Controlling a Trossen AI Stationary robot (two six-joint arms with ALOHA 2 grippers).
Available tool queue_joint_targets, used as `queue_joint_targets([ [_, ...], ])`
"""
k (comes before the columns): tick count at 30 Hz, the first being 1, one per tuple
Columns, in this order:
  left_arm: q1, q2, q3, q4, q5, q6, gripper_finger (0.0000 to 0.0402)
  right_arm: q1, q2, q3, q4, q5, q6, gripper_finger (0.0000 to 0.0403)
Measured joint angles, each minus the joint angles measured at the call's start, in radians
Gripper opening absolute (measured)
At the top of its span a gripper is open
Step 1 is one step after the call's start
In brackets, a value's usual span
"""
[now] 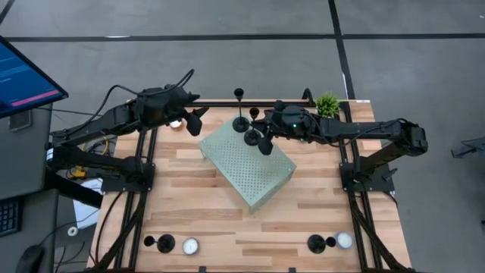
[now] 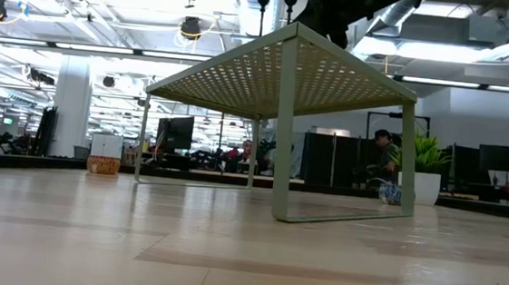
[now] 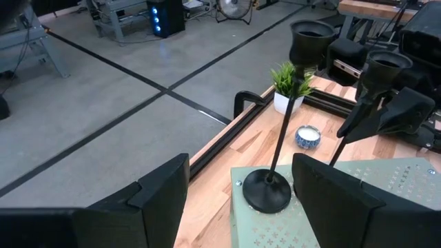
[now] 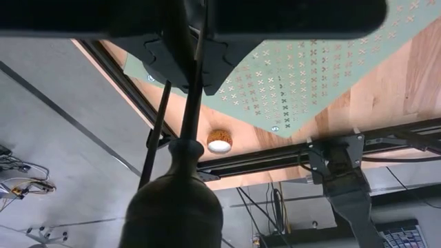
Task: Pick & Place candle stick holders
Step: Put the top right black candle holder on the shelf, then put the top blue scented candle on the shelf
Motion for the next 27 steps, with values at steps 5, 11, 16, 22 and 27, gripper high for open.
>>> queue_joint_targets([
  [5, 0.000, 0.000, 0.000, 0.002, 0.000, 0.000, 0.0258, -0.002, 0.003, -0.003, -0.022, -0.001, 0.005, 0.0051],
  [11, 0.000, 0.000, 0.000, 0.002, 0.000, 0.000, 0.0258, -0.002, 0.003, -0.003, -0.011, -0.002, 0.007, 0.0140],
  [16, 0.000, 0.000, 0.000, 0.002, 0.000, 0.025, 0.0258, -0.002, -0.011, -0.003, -0.027, -0.001, 0.007, 0.0214],
  [22, 0.000, 0.000, 0.000, 0.003, 0.000, 0.026, 0.0258, -0.007, -0.126, 0.063, -0.264, 0.027, 0.007, 0.0267],
  [27, 0.000, 0.000, 0.000, 0.003, 0.000, 0.026, 0.0258, -0.009, -0.230, 0.090, -0.590, 0.155, 0.051, 0.0276],
])
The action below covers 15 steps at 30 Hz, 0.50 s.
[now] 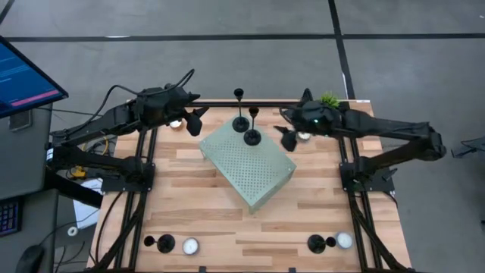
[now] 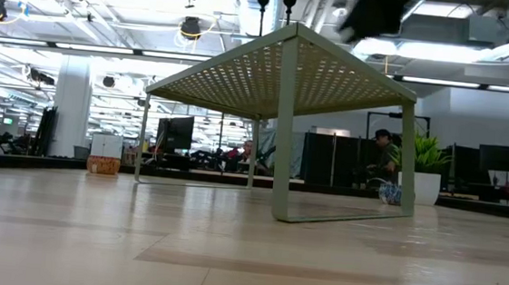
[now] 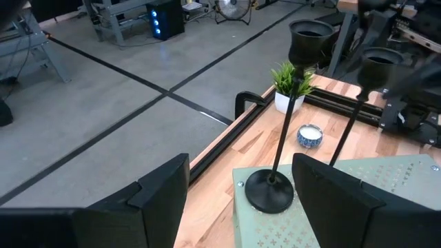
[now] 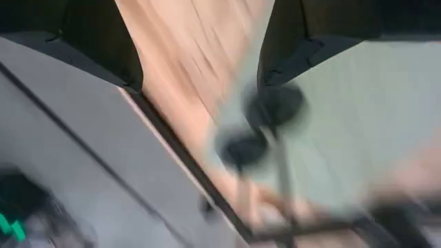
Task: Pick & Place candle stick holders
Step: Put the top blue scented candle on the shelf
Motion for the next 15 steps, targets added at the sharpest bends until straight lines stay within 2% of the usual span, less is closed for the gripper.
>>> queue_joint_targets([
  [4, 0.000, 0.000, 0.000, 0.000, 0.000, 0.000, 0.0258, -0.041, -0.042, -0.018, -0.306, 0.042, 0.139, 0.0276],
  [7, 0.000, 0.000, 0.000, 0.000, 0.000, 0.000, 0.0258, -0.084, -0.053, -0.061, -0.361, 0.019, 0.193, 0.0276],
  [10, 0.000, 0.000, 0.000, 0.000, 0.000, 0.000, 0.0258, -0.140, -0.037, -0.101, -0.360, -0.059, 0.217, 0.0283],
  [12, 0.000, 0.000, 0.000, 0.000, 0.006, 0.000, 0.0258, -0.183, -0.005, -0.129, -0.389, -0.100, 0.233, 0.0296],
  [15, 0.000, 0.000, 0.000, 0.004, 0.030, 0.001, 0.0258, -0.239, 0.046, -0.162, -0.412, -0.101, 0.234, 0.0327],
])
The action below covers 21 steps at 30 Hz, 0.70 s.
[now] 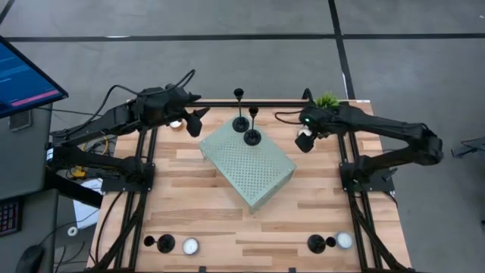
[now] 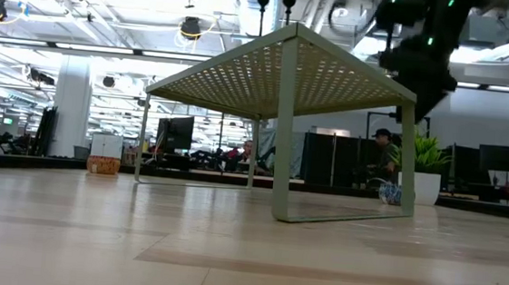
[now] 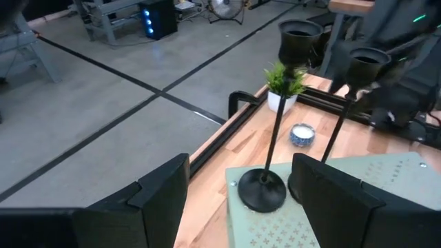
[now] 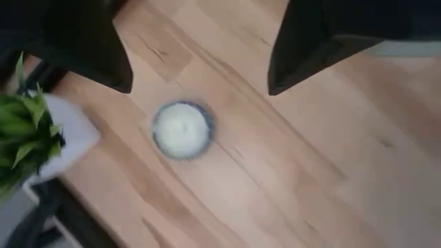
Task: Pick & Place candle stick holders
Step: Put the top blue scented candle on the shelf
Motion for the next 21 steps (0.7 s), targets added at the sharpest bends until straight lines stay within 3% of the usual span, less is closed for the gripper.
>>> queue_joint_targets([
  [6, 0.000, 0.000, 0.000, 0.004, 0.003, 0.000, 0.0258, -0.120, 0.114, -0.025, 0.025, -0.052, -0.005, 0.0395],
  [14, 0.000, 0.000, 0.000, 0.004, 0.003, -0.002, 0.0258, -0.238, 0.207, -0.025, 0.181, -0.108, -0.008, 0.0386],
  [21, 0.000, 0.000, 0.000, 0.008, 0.003, -0.021, 0.0258, -0.271, 0.264, -0.025, 0.196, -0.135, -0.008, 0.0396],
])
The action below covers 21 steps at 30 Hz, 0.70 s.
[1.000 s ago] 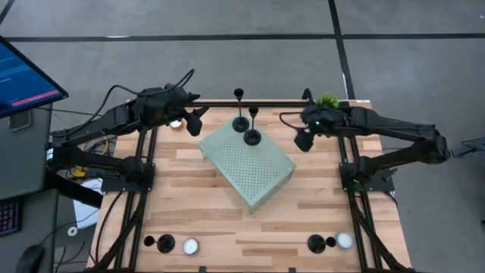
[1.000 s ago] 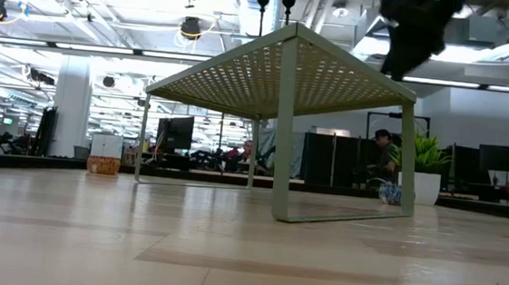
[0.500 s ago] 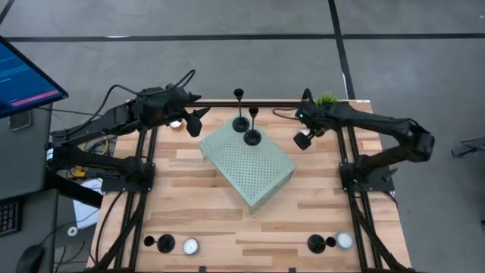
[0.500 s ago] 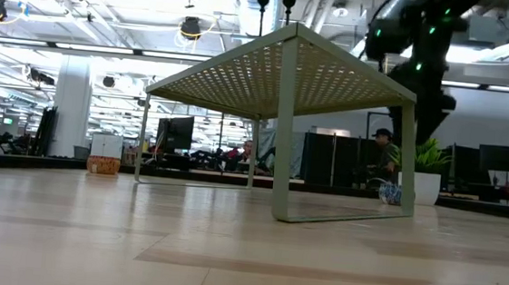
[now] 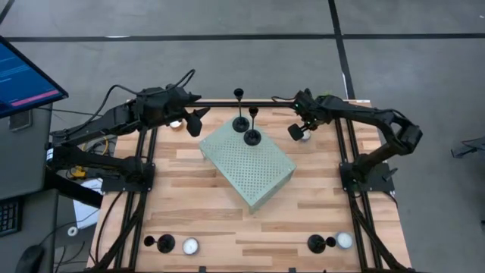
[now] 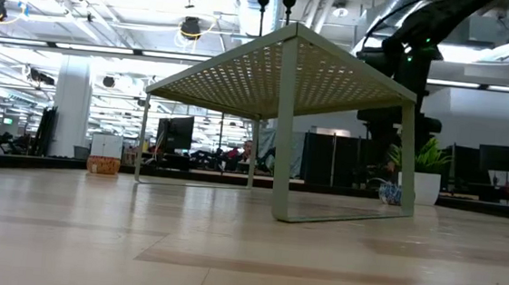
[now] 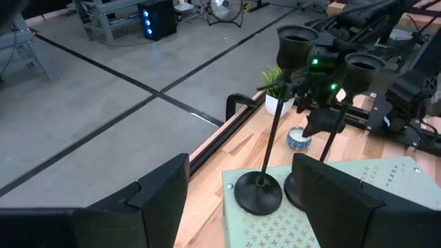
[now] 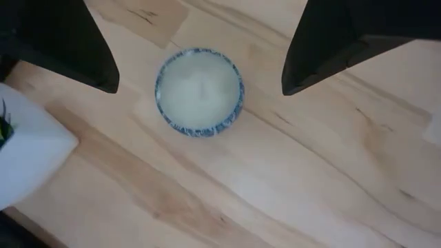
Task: Pick & Place candle stick holders
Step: Put the top blue scented candle on the shelf
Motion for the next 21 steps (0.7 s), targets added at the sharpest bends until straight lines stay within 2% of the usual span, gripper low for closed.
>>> queue_joint_targets([
  [7, 0.000, 0.000, 0.000, 0.002, 0.000, -0.003, 0.0258, -0.008, 0.059, -0.007, 0.035, 0.000, -0.011, 0.0397],
  [11, 0.000, 0.000, 0.000, 0.003, 0.000, -0.003, 0.0258, -0.022, 0.073, -0.070, 0.094, -0.015, -0.011, 0.0396],
  [17, 0.000, 0.000, 0.000, 0.004, -0.001, -0.003, 0.0258, -0.045, 0.073, -0.167, 0.223, -0.102, -0.010, 0.0394],
  [21, 0.000, 0.000, 0.000, 0.009, -0.007, -0.003, 0.0258, -0.035, 0.073, -0.186, 0.273, -0.101, -0.009, 0.0394],
])
